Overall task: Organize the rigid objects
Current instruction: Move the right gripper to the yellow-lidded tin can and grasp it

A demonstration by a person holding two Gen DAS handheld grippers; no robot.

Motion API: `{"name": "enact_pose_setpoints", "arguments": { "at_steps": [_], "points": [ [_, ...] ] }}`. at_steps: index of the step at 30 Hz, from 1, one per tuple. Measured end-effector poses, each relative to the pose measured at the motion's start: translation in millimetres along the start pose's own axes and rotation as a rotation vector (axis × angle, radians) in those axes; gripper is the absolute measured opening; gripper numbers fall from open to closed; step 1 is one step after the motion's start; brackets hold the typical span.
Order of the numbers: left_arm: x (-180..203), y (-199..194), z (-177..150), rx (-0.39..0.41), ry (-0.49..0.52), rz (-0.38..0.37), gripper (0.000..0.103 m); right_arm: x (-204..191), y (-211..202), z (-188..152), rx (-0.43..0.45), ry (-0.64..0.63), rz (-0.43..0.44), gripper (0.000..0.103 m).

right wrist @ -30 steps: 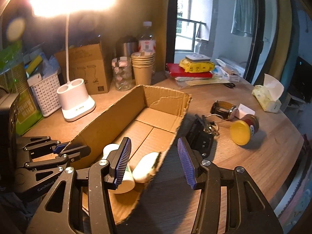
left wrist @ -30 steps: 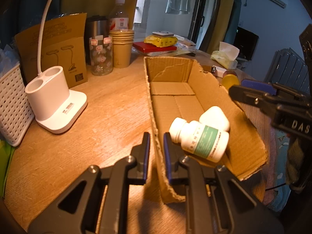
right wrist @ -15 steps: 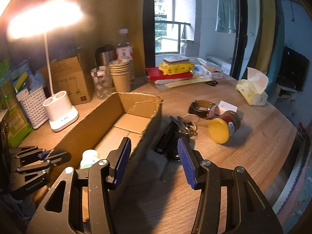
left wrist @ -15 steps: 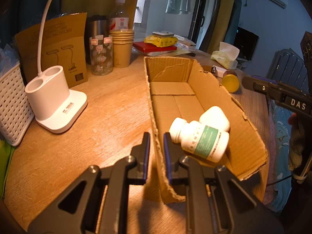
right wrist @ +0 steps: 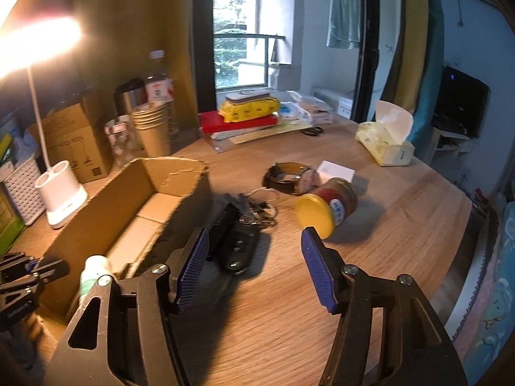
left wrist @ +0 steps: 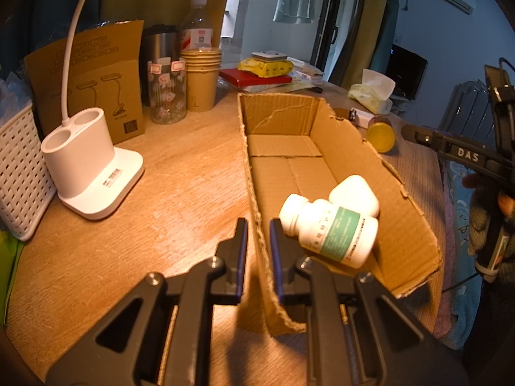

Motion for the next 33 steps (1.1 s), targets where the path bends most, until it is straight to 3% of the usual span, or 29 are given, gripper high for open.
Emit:
{"name": "enact_pose_setpoints", "arguments": {
  "at_steps": [10,13,30,33],
  "points": [
    [-0.2,0.0,0.0,0.0,0.0,0.0,0.015,44.0,22.6,-2.0,-0.003,0.005,-0.057,0.069],
    [-0.1,-0.1,-0.1,0.0,0.0,0.0,0.015,50.7,26.5,-2.1,0.008,0.003,-0.05,0.074],
    [2.3,0.7,-3.3,-0.002,-0.006,-0.004,0.015,78.6,70.2,2.5,-0.008,-0.021,0.022,0.075],
    [2.5,0.8,-3.4,-0.002,-0.007,-0.005,0.015,80.3,79.2,-0.1,-0.016,-0.062,0.03,0.086]
  ]
}}
Point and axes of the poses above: each gripper's, at about its wrist camera, not at the fingertips, and y roughly the way its jaws point, x to its right, z to its top, the point moved 10 cm from there along y, roughly the way its jaws point, and after that the axes turned 15 degrees about x, right-handed, at the moved point
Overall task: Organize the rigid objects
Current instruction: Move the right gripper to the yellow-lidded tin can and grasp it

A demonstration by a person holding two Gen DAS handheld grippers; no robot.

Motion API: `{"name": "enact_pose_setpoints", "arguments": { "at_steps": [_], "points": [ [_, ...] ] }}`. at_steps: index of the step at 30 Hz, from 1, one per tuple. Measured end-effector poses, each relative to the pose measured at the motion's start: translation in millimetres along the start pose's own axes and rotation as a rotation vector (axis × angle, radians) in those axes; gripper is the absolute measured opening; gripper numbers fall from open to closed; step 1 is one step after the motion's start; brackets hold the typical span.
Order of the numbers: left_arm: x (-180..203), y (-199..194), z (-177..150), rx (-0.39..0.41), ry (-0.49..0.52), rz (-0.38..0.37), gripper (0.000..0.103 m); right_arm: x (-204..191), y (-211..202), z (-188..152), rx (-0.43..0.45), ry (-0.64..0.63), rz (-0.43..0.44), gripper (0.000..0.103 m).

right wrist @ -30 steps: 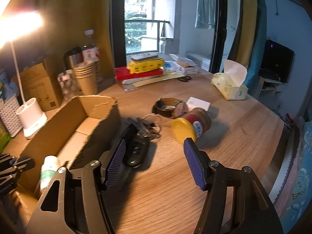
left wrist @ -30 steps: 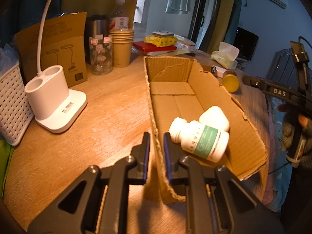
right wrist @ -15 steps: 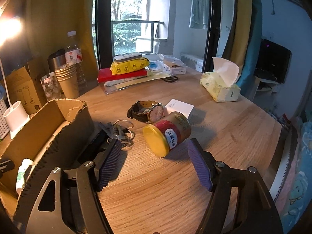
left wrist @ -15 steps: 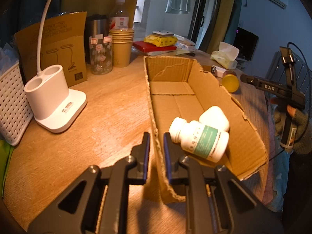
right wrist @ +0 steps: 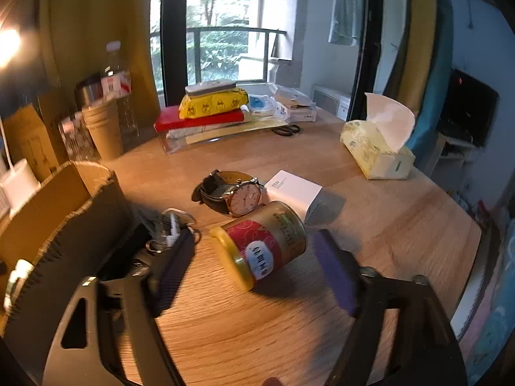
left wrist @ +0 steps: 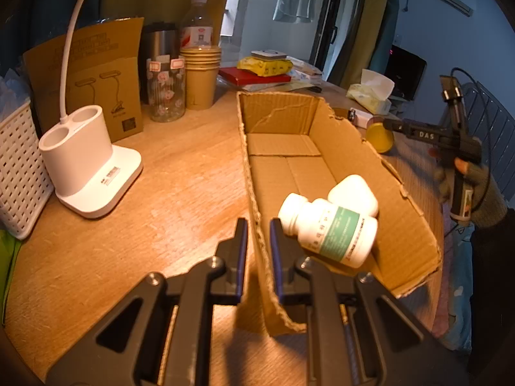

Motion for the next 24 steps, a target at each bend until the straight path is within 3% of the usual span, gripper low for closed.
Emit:
{"name": "enact_pose_setpoints", "arguments": {
  "at_steps": [7,24],
  "points": [
    [0.9,0.1,-0.3,0.0,0.0,0.0,0.015,1.7,18.3,-3.8,-0.009,-0.063,0.036,0.086],
    [0.6,0.3,-0.3,0.0,-0.002,-0.001,0.015,13.4,45.1,-8.9,-0.062,0.02,0.089,0.086]
  ]
}}
Point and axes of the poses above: each gripper's, at about its wrist camera, not at the fingertips, and y roughly the way its jaws point, x to its right, z to its top, the point moved 10 cm from there along y, roughly the way its jaws point, and after that the axes turned 15 degrees about x, right-handed, at the moved point
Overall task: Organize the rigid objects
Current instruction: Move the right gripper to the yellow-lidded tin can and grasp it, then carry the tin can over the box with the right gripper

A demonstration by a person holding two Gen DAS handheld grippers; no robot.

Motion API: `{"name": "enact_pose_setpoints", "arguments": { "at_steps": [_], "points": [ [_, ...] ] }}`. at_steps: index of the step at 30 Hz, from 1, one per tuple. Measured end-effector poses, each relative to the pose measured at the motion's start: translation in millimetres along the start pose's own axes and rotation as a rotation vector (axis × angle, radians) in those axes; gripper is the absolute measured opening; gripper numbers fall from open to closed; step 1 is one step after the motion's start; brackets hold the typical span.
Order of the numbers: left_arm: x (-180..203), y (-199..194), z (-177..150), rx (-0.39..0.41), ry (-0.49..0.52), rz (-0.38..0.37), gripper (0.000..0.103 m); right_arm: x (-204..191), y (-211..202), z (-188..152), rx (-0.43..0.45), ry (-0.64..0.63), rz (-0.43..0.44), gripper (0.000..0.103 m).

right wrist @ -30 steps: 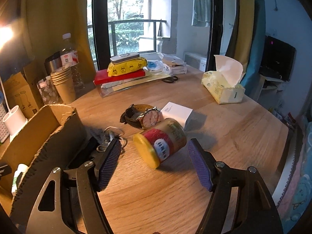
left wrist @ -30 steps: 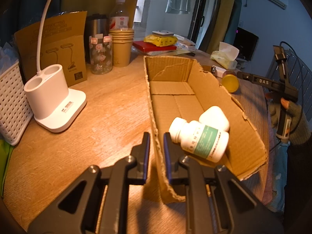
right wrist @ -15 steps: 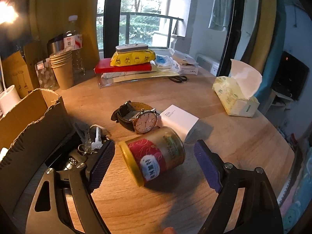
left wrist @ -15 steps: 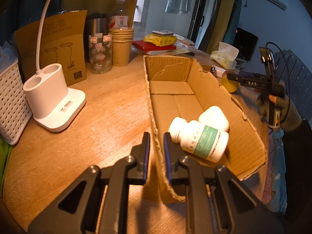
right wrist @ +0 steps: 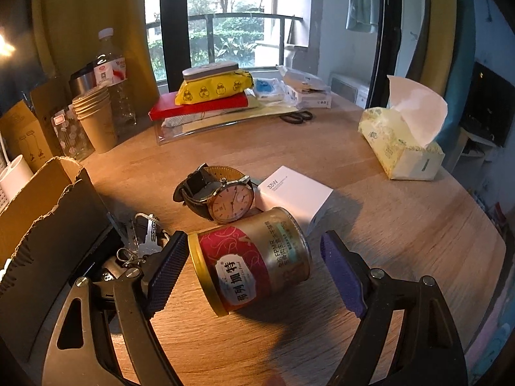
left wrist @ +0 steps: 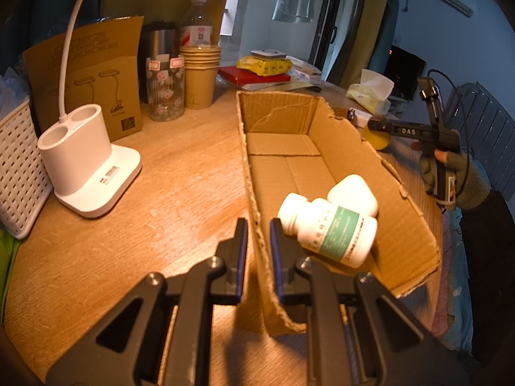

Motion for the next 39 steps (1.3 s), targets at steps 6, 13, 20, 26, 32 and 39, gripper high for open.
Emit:
{"name": "enact_pose_setpoints", "arguments": {
  "at_steps": [6,13,20,26,32,39],
  "points": [
    [0.2,0.1,-0.1,0.0,0.001,0.0,0.015,-4.1,3.2,-5.1,-0.03,-0.01,0.002,0.078],
    [0.5,0.1,-0.3,0.0,0.001,0.0,0.015,-4.4,0.6,-5.2,-0.024,-0.018,-0.021,0.077],
    [0.0,0.2,-0.1,0.0,0.001,0.0,0.015,-5.5,-10.2,-2.7,-0.001,-0.014,-0.032,0.077],
    [-0.4,-0.3,0.6,0.001,0.003,0.002,0.015,-17.6,-23.8,0.4,0.019,-0.026,-0.024,0.077],
    [-1.2,-0.1,0.9,0.001,0.003,0.002,0.015,-37.5,-44.1,12.2,0.057,-0.043,-0.005,0.077],
    [-0.8,-0.2,0.8,0.001,0.003,0.002,0.015,-78.0,-71.7,28.6,0.112,-0.076,0.04,0.077]
  ]
}}
Point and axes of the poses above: each gripper's, at about its wrist camera, not at the fingertips, and y roughly the way its jaws point, x to its right, z to its top, the point moved 10 cm from there along y, roughly the way its jaws point, and after that the axes turned 15 degrees about x, right-handed, at the moved point
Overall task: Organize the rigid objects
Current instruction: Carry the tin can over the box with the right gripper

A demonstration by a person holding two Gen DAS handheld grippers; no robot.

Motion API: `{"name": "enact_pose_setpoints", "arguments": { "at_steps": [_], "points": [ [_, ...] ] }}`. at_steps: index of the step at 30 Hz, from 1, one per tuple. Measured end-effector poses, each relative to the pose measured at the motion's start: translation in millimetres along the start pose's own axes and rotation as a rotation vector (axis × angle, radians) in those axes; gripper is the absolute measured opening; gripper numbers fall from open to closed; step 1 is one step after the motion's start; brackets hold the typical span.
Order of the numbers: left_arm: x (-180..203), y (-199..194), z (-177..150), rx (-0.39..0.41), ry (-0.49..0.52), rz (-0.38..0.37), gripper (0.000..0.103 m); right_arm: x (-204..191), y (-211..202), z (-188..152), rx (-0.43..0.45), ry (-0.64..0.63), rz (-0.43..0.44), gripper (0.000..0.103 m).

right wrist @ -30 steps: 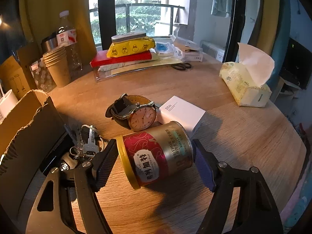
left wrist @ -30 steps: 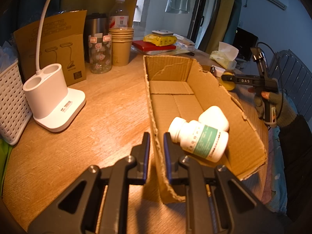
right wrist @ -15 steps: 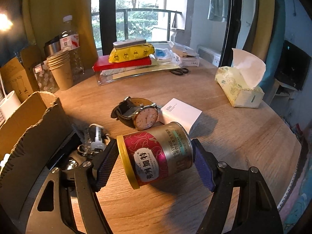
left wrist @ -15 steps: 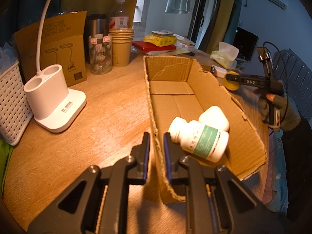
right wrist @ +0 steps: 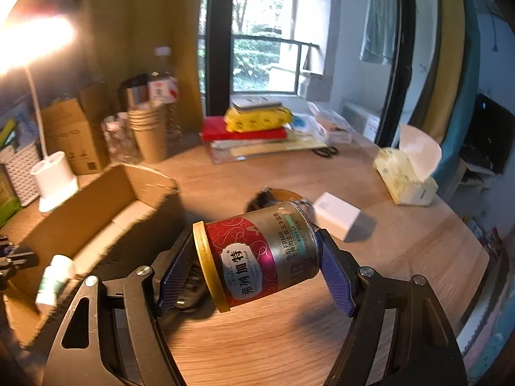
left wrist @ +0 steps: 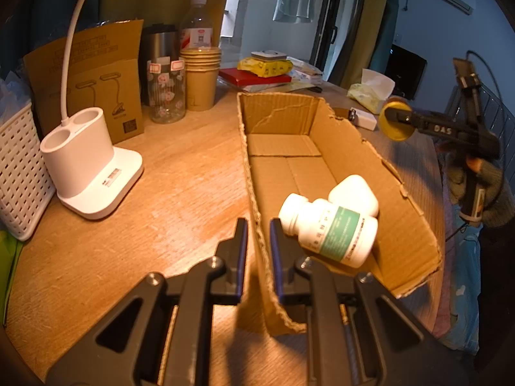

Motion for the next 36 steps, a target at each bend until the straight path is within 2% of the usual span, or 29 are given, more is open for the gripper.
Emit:
{"name": "enact_pose_setpoints", "arguments": {
  "at_steps": [9,17,27,36],
  "points": [
    [-0.1,0.0,0.1,0.0,0.0,0.0,0.015,-61.8,-26.5,29.7,0.065,-0.06,0.084,0.077],
    [-2.4,-1.0,1.8,-0.001,-0.001,-0.001,0.015,-112.5,-34.0,38.2,0.082,-0.104,0.157,0.077],
    [-3.3,-1.2,2.0,-0.001,-0.001,-0.001,0.015,-157.3,-25.4,28.9,0.053,-0.147,0.222,0.077],
    [-2.8,-1.2,1.8,-0.001,-0.002,-0.001,0.015,-177.8,-9.8,7.7,-0.013,-0.19,0.224,0.077]
  ]
}}
Point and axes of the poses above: each gripper's, at about its wrist camera, not at the fingertips, and y roughly the way its jaws point, x to its right, z to its top, the point moved 10 cm from there along y, roughly the way its jaws point, and after that the axes turned 15 degrees about x, right-handed, at the moved point
